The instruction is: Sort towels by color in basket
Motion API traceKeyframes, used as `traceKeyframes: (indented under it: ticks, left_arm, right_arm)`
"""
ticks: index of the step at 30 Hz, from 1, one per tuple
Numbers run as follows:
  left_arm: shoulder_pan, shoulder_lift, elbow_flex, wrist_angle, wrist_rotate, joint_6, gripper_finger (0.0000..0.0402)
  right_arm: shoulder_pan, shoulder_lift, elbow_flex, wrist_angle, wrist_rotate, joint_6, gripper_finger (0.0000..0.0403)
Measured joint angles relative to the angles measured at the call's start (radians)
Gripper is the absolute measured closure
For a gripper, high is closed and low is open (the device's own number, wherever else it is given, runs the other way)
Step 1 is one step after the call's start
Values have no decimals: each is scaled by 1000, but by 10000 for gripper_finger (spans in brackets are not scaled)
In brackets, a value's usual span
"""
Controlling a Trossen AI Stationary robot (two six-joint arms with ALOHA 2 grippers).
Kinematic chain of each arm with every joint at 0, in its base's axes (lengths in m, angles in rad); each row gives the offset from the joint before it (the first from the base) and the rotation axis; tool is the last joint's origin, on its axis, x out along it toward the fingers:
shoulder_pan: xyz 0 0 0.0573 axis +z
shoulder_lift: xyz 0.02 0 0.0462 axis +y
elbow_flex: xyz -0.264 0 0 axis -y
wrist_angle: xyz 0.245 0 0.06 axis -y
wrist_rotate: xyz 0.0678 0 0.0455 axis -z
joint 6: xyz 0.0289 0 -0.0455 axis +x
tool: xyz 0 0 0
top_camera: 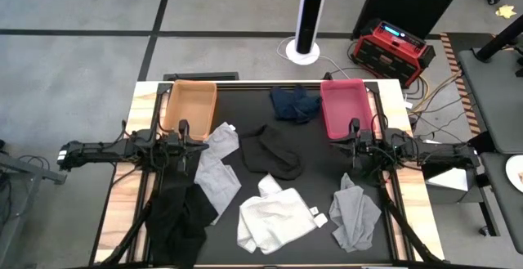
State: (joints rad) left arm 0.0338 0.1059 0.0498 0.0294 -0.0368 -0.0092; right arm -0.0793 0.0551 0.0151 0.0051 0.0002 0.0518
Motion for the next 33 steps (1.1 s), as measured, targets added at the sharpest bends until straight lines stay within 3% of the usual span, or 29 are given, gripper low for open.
traceKeyframes:
  ticks: [6, 10, 12, 20, 27, 33]
  left_arm:
    - [0, 0, 0, 14, -1, -6, 402]
    - [0, 0, 0, 49, 0, -239, 402]
    - [0, -1, 0, 53, -1, -282, 402]
    - [0, 3, 0, 210, -31, -288, 402]
    - [0, 4, 0, 242, -38, -281, 402]
    - [2, 8, 0, 262, -236, -249, 402]
  right_arm:
    - [0, 0, 0, 2, 2, -24, 369]
    - [0, 0, 0, 6, 3, -26, 369]
    - [0, 0, -1, 17, 3, -14, 369]
    - [0, 27, 0, 150, 12, 72, 369]
    - [0, 111, 83, 1, 155, 165, 369]
    - [0, 161, 175, -118, 279, 336, 369]
